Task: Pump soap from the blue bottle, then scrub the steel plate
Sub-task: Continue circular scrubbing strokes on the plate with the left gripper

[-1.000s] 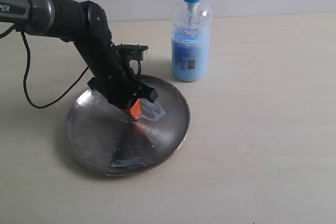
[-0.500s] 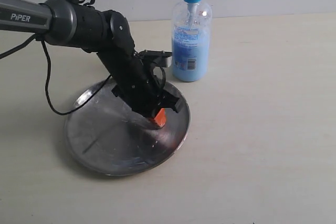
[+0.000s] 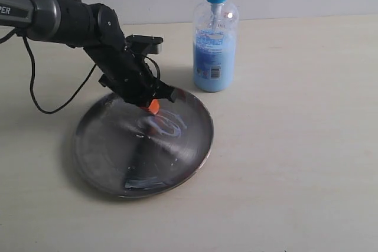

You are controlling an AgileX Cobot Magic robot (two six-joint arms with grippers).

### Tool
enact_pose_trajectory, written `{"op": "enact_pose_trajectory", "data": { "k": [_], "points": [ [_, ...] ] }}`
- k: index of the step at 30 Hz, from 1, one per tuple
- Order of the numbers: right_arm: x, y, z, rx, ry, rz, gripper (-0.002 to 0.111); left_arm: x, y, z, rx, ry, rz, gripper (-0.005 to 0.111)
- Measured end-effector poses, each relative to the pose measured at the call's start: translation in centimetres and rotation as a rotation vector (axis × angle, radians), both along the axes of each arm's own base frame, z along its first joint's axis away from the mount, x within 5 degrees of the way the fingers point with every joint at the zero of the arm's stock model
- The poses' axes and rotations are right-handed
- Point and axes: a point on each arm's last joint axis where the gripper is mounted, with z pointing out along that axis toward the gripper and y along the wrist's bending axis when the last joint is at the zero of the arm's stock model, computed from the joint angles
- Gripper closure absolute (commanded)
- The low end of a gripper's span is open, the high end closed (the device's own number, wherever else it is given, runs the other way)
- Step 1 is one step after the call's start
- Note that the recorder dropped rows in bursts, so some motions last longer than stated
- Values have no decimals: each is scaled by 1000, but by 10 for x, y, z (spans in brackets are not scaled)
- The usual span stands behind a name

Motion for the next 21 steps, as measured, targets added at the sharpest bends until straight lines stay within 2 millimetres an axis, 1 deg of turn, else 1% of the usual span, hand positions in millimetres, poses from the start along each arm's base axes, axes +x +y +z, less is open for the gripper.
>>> {"op": "enact_pose_trajectory", "data": {
  "k": [6, 10, 17, 21],
  "points": [
    [0, 0, 0, 0, 0, 0, 108, -2, 4, 1, 12, 36, -6, 107],
    [0, 0, 0, 0, 0, 0, 108, -6, -1, 1, 27, 51, -35, 107],
    [0, 0, 0, 0, 0, 0, 108, -25, -28, 2, 46, 49, -133, 107],
    [0, 0, 0, 0, 0, 0, 108, -38, -42, 2, 41, 82, -170, 107]
  ]
}}
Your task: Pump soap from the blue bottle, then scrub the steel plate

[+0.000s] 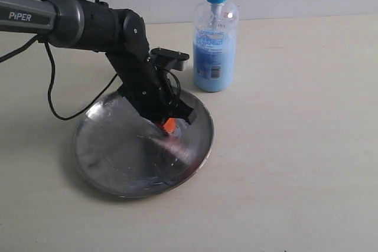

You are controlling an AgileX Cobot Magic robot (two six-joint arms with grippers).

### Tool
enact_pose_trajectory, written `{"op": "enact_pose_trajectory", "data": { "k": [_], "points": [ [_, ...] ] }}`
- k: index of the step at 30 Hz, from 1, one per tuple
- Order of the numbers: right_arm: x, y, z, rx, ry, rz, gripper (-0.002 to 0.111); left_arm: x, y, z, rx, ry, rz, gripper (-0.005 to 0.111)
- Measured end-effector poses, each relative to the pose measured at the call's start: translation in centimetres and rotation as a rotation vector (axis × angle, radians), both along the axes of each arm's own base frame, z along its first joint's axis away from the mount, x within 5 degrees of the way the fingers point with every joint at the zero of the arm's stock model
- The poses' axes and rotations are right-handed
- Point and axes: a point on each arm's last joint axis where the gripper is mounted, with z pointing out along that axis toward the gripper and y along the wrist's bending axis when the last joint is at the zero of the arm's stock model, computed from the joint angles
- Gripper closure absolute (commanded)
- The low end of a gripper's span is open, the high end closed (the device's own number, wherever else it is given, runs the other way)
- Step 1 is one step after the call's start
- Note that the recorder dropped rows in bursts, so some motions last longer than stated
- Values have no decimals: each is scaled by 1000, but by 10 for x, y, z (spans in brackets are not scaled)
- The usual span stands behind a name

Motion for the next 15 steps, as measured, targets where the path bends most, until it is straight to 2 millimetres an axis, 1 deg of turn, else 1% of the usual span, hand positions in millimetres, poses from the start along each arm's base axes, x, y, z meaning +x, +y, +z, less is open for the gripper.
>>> {"op": "enact_pose_trajectory", "data": {
  "k": [6, 11, 14, 15],
  "points": [
    [0, 0, 0, 0, 0, 0, 108, -5, -6, 1, -31, 34, 4, 107],
    [0, 0, 0, -2, 0, -1, 108, -4, -6, 7, -52, -6, 13, 107],
    [0, -1, 0, -13, -7, -8, 108, -2, -6, 16, -74, -64, 20, 107],
    [0, -1, 0, -17, -7, -10, 108, -1, -6, 22, -84, -92, 20, 107]
  ]
}}
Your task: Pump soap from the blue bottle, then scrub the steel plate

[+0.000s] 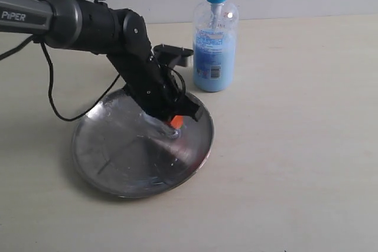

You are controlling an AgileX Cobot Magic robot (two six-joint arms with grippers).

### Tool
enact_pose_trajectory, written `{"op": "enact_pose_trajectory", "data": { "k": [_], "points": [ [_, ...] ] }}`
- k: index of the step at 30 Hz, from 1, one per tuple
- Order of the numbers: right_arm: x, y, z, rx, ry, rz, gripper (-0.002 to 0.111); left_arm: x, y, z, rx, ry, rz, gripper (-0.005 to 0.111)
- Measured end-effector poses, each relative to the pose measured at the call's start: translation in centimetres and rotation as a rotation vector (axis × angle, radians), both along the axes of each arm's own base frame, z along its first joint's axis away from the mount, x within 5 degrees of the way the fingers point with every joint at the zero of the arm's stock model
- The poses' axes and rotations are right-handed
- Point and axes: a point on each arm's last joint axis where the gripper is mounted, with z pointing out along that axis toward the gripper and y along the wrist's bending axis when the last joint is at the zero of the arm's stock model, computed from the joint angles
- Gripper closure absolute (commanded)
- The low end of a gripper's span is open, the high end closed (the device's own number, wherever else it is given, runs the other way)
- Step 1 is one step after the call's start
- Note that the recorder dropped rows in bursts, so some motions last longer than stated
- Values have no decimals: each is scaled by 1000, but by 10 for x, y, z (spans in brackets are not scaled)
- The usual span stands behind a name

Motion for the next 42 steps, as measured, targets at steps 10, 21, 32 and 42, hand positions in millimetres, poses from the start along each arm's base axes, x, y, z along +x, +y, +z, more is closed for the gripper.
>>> {"op": "enact_pose_trajectory", "data": {
  "k": [10, 21, 32, 42],
  "points": [
    [1, -2, 0, -43, -18, -20, 108, 12, 33, 105, -131, -261, 75, 107],
    [10, -3, -24, -77, 24, -38, 108, -4, 90, 178, -187, -412, 173, 107],
    [15, -3, -37, -72, 28, -53, 108, -54, 126, 206, -221, -514, 217, 107],
    [19, -4, -42, -29, 9, -74, 108, -119, 155, 228, -293, -662, 241, 107]
  ]
}}
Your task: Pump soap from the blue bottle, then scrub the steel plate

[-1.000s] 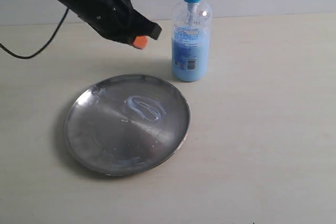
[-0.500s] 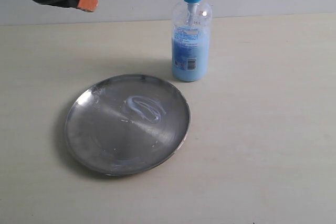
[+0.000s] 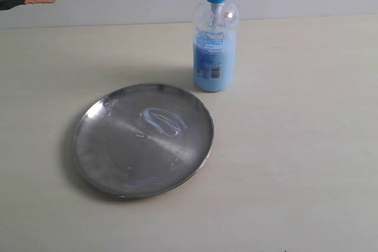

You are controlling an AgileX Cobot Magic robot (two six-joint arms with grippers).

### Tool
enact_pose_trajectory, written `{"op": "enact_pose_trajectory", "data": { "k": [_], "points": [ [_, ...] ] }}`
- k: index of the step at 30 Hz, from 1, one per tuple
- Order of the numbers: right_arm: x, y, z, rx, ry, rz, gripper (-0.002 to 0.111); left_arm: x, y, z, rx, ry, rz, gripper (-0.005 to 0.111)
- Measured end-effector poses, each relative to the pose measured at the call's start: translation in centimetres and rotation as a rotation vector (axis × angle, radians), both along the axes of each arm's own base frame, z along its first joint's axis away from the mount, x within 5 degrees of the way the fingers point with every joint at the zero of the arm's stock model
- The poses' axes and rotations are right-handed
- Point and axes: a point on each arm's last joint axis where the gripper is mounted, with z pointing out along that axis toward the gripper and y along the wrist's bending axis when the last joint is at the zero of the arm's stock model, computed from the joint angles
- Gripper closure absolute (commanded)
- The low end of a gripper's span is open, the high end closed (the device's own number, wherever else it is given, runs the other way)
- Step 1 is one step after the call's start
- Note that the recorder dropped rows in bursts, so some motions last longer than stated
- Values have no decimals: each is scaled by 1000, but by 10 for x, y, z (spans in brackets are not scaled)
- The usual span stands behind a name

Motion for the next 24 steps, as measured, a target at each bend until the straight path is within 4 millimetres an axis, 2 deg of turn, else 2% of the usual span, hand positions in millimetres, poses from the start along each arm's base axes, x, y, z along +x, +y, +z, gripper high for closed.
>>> {"op": "enact_pose_trajectory", "data": {
  "k": [10, 17, 24],
  "points": [
    [0, 0, 0, 9, -2, -1, 108, -64, 30, 17, -90, -211, 27, 107],
    [0, 0, 1, 11, -3, -2, 108, -97, 45, 19, -148, -329, 44, 107],
    [0, 0, 1, 11, -5, -2, 108, -117, 55, 17, -199, -437, 70, 107]
  ]
}}
